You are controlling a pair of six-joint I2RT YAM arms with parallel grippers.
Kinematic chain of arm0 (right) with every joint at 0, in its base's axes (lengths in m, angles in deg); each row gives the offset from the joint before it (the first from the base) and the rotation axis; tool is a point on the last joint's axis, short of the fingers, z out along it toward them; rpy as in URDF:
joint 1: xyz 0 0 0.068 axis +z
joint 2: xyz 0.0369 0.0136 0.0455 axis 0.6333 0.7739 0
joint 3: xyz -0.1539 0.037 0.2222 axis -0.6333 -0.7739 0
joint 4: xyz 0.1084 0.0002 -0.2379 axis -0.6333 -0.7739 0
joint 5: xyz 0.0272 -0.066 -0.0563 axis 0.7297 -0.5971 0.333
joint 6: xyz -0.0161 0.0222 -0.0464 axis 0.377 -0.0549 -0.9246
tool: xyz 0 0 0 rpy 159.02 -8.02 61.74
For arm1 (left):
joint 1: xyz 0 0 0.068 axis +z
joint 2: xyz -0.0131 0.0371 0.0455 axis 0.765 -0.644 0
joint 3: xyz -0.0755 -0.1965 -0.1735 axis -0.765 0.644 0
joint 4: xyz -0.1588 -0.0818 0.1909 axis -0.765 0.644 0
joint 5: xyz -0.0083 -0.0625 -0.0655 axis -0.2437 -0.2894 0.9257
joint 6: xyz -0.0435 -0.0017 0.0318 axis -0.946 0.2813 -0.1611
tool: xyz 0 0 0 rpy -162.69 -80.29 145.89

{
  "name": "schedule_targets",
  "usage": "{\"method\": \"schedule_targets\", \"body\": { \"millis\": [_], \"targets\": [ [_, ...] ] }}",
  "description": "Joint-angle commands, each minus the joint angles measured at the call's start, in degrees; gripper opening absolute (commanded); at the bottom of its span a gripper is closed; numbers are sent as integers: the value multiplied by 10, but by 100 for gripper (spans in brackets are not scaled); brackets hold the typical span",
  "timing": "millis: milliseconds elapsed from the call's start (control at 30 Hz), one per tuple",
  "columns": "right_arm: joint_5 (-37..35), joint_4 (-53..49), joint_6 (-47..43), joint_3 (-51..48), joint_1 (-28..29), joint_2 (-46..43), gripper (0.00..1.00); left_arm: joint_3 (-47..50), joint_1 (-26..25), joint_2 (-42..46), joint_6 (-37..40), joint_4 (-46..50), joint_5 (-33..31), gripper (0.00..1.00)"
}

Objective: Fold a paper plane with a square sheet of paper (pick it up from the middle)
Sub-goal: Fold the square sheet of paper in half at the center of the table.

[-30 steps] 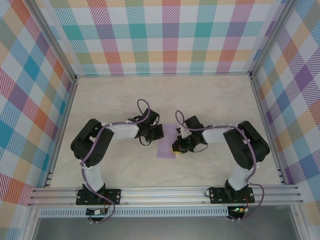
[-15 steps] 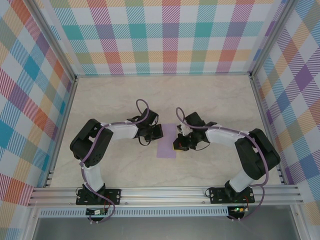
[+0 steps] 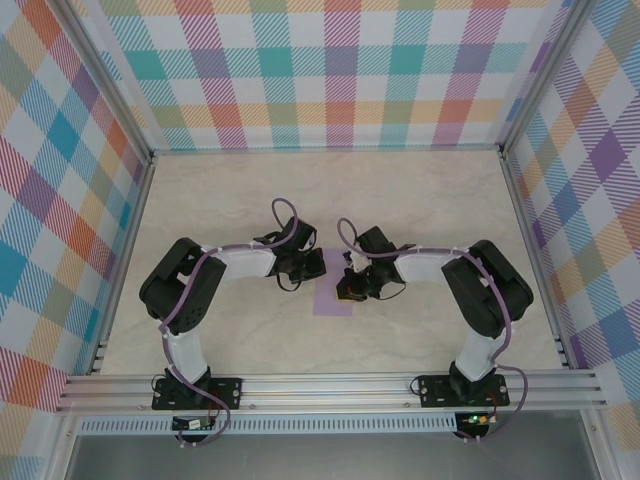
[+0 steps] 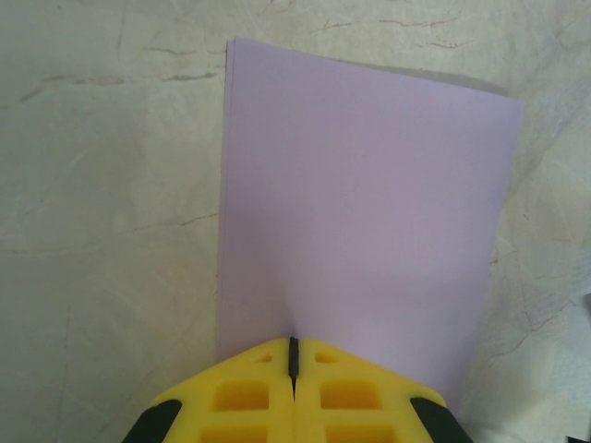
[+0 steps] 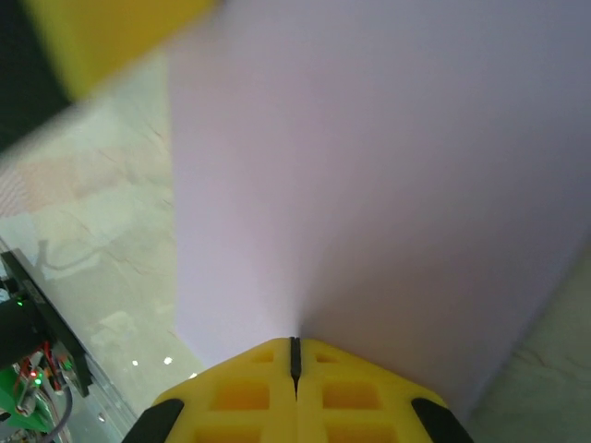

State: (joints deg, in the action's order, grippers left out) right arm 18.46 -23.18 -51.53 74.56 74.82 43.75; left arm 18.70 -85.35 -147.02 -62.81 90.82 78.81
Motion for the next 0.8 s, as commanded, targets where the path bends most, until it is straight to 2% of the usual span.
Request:
{"method": "schedule_targets", "body": {
  "millis": [0,233,367,600,700,767],
  "targets": [
    [10,-11,-14,-43,3,-15,0,41,17,-44,-1,124,-74,0],
    [16,-47,-31,-126,4,-57,0,43,18,-46,-3,122,-78,0],
    [11,-79,-37,-135,6,-88,0,41,18,-47,-3,121,-76,0],
    [-67,-109,-16,-48,1,-162,0,31,16,-36,24,108,-39,0],
    [-95,-82,7,-9,-16,-151,0,-5,14,-22,58,98,-16,0],
    [-101,-62,23,15,-28,-123,0,-41,9,-8,77,139,-10,0]
  ]
}}
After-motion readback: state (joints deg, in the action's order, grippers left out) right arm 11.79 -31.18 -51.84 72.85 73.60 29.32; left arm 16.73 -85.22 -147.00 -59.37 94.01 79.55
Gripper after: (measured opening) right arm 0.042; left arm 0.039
